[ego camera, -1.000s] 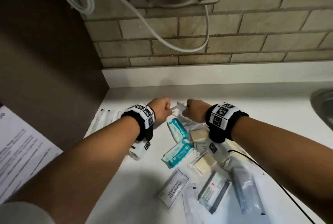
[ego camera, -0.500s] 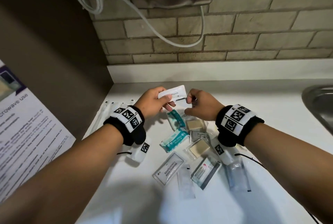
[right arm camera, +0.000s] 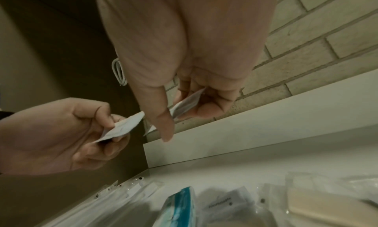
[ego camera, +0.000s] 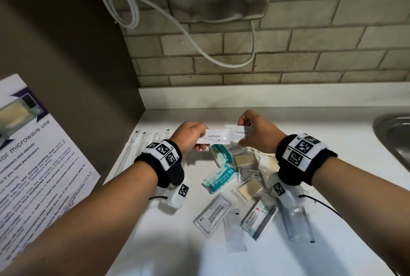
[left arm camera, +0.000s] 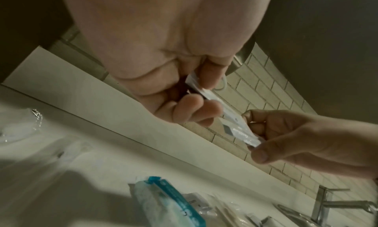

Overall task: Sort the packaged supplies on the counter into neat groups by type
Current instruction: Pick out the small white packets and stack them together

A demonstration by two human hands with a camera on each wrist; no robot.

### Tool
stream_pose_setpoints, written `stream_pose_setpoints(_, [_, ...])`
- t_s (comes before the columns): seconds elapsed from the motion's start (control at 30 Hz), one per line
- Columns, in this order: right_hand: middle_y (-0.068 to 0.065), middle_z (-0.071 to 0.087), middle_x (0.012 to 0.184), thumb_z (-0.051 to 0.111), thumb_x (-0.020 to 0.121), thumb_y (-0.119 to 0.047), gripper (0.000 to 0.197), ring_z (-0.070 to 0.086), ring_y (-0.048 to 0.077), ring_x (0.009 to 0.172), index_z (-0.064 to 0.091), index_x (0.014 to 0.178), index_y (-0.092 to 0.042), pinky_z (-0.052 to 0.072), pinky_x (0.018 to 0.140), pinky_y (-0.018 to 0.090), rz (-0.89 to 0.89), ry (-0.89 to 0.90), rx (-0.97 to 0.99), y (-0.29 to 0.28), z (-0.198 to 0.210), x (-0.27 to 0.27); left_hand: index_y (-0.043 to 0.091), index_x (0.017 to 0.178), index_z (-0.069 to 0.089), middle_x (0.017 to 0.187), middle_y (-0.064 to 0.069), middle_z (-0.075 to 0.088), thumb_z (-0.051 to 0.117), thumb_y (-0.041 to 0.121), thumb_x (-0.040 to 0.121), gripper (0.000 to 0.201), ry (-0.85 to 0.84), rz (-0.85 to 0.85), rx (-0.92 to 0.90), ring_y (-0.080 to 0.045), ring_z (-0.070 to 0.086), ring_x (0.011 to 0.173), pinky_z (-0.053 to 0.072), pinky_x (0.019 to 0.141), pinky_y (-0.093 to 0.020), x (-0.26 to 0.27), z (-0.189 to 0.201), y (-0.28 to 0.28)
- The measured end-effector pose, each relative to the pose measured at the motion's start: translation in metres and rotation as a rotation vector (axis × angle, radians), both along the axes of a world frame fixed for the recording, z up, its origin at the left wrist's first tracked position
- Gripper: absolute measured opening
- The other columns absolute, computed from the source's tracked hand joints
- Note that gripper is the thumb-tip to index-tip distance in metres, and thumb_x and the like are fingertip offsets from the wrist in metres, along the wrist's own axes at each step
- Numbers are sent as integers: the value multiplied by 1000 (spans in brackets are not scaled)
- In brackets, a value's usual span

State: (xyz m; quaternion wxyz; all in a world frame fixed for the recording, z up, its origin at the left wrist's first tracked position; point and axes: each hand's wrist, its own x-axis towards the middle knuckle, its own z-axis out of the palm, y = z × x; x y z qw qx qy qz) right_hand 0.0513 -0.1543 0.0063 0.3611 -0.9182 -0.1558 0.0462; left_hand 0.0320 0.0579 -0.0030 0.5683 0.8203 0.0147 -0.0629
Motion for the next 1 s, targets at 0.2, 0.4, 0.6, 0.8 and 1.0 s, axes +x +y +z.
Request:
stream_pose_setpoints(0.2, [-9,55,76,75,74,-4,39,52,14,65,47,97,-17,41,55,22,-50,-52,19,-1,9,9,17,55,50,51,4,50,51,8,88,34,12,20,173,-20,66,60,37,48,-21,7,-11,8])
stream_pose_setpoints(0.4, [-4,54,96,82,72,-17,41,49,8,77,59,106,-15,40,67,21,65,-88,-28,13,13,13,14,94,71,73,-3,69,42,3,94,31,20,-20,69,-15,58,56,41,48,-21,15,-6,-7])
stream_pose_setpoints(0.6, [0,48,101,84,70,-23,47,49,14,87,63,111,-15,40,77,23,12,-190,-45,23,12,20,-4,100,64,81,-23,64,30,31,100,49,75,-15,-291,-22,51,53,33,46,-27,22,13,-26])
stream_pose_setpoints(0.8, [-2,57,99,88,64,-28,56,54,15,90,63,113,-18,45,77,26,73,-96,-44,18,3,25,2,106,61,71,-8,62,54,21,98,21,72,-44,-30,-14,52,50,39,47,-23,34,-1,-28])
stream_pose_setpoints(1.0, [5,53,137,74,81,-19,65,52,24,123,44,138,-14,43,99,30,99,106,-520,12,-31,43,7,116,57,68,-8,62,54,9,97,19,42,34,66,-4,54,40,42,41,-16,30,-8,-15])
